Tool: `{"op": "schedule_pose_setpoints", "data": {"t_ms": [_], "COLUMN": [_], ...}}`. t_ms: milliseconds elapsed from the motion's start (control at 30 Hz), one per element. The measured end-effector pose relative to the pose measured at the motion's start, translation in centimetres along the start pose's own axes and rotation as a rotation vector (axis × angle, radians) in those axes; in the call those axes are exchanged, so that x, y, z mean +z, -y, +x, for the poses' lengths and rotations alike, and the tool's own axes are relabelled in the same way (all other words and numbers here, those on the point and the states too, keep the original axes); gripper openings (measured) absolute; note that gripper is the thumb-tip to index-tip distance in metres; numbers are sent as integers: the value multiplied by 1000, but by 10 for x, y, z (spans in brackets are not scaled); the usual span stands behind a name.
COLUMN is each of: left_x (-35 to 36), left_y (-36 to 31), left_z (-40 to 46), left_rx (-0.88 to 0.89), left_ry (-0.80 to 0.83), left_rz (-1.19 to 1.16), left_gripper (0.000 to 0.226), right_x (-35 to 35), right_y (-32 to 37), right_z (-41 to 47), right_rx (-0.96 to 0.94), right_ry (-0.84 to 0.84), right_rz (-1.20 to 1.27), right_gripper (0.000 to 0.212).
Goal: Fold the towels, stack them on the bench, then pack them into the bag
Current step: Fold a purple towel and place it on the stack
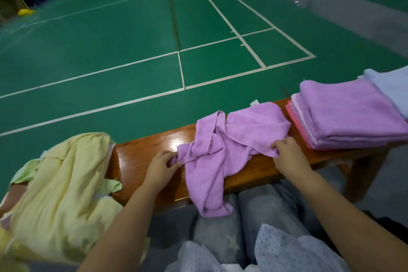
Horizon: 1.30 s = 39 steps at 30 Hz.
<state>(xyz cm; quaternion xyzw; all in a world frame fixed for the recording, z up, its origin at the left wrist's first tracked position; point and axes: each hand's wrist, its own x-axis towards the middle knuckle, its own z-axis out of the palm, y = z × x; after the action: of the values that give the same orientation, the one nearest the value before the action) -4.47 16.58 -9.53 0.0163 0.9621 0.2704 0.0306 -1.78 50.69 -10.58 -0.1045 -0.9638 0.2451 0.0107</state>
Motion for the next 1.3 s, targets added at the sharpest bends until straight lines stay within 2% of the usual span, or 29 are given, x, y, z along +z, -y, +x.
{"op": "schedule_pose_setpoints", "data": {"t_ms": [67, 167, 267, 333, 467, 567, 633, 733, 867, 933, 1033, 1167, 1300], "left_x": [-2, -1, 3, 5, 4, -7, -21, -43, -53, -46, -30, -18, -17], "left_y": [1, 0, -1, -4, -12, -33, -59, -97, -131, -141, -150, -155, -154], "left_z": [-4, -10, -10, -11, -15, -22, -31, -44, -60, -66, -72, -78, -81], "left_rx": [35, 64, 36, -3, -74, -81, -95, -75, -102, -164, -320, -381, -422], "left_ry": [-8, -20, -62, -87, -80, -43, -53, -46, 28, 66, 103, 85, 66], "left_rz": [-1, 42, 54, 55, 49, 16, -96, -371, -589, -684, -917, -1048, -1167], "left_gripper": [37, 30, 22, 20, 19, 19, 28, 24, 25, 27, 29, 20, 21], "right_x": [-1, -1, 3, 4, -7, -19, -27, -42, -61, -62, -56, -44, -39], "right_y": [-3, -2, -3, -2, 13, 31, 45, 71, 102, 108, 113, 117, 119], "right_z": [-5, -11, -15, -16, -19, -20, -18, -17, -33, -43, -56, -69, -74], "right_rx": [45, 113, 86, 75, 80, 78, 116, 176, 77, 35, 10, -42, -71], "right_ry": [-65, -76, -69, -82, -111, -104, -83, -52, 171, 259, 269, 299, 267], "right_rz": [-57, -208, -297, -254, 150, 419, 605, 949, 1239, 1262, 1190, 1053, 978], "right_gripper": [29, 26, 24, 19, 6, 12, 16, 19, 24, 27, 29, 29, 30]}}
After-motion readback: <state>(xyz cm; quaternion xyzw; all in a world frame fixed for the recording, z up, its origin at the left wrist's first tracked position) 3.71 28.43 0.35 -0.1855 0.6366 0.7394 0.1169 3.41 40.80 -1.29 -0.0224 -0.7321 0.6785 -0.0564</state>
